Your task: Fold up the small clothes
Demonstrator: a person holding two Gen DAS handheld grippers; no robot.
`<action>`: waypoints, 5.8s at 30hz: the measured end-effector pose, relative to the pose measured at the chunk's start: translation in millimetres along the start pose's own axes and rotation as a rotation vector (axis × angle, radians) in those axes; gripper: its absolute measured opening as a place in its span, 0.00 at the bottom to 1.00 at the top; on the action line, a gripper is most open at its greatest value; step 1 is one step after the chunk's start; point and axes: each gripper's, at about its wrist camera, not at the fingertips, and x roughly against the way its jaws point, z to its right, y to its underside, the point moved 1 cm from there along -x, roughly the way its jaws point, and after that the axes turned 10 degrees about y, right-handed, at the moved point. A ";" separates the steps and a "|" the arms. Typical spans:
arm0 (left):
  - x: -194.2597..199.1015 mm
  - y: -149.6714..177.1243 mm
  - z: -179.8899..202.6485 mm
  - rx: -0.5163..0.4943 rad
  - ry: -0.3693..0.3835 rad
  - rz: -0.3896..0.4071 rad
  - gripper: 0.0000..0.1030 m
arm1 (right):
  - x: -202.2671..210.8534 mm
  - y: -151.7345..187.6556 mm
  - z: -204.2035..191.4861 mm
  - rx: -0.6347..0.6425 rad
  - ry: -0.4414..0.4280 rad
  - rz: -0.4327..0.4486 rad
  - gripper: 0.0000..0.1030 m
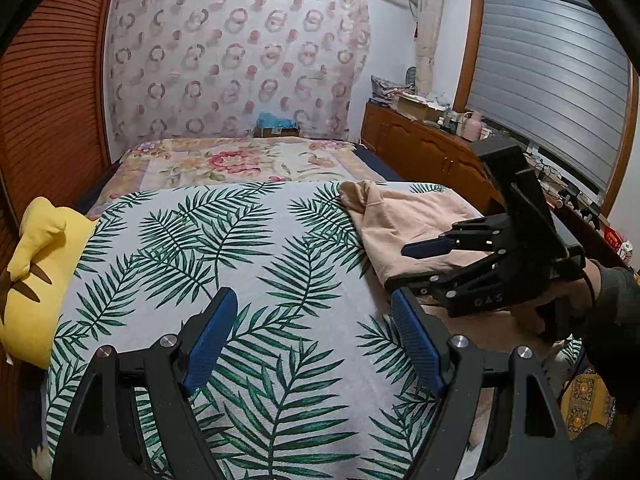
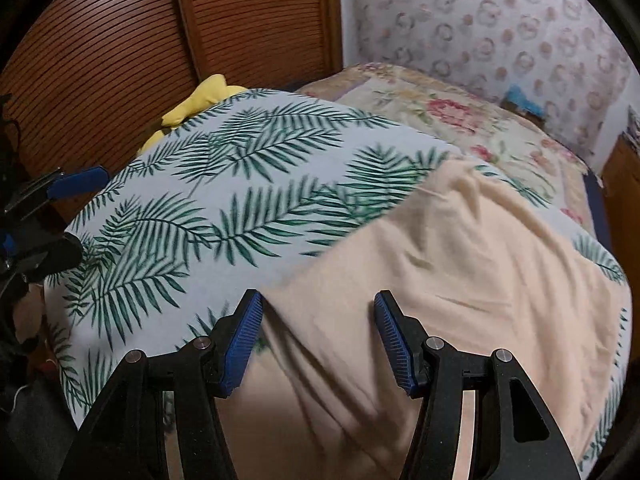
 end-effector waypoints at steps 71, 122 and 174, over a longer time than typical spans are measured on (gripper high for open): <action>-58.0 41.4 98.2 -0.132 0.192 -0.231 0.78 | 46.6 125.4 46.7 -0.169 0.234 -0.067 0.14; -36.0 64.8 116.2 -0.142 0.344 -0.339 0.08 | 75.4 198.3 41.6 -0.367 0.215 0.022 0.07; -180.3 -119.7 31.8 -0.110 0.178 -0.186 0.54 | 40.5 33.5 175.8 -0.314 0.330 0.204 0.51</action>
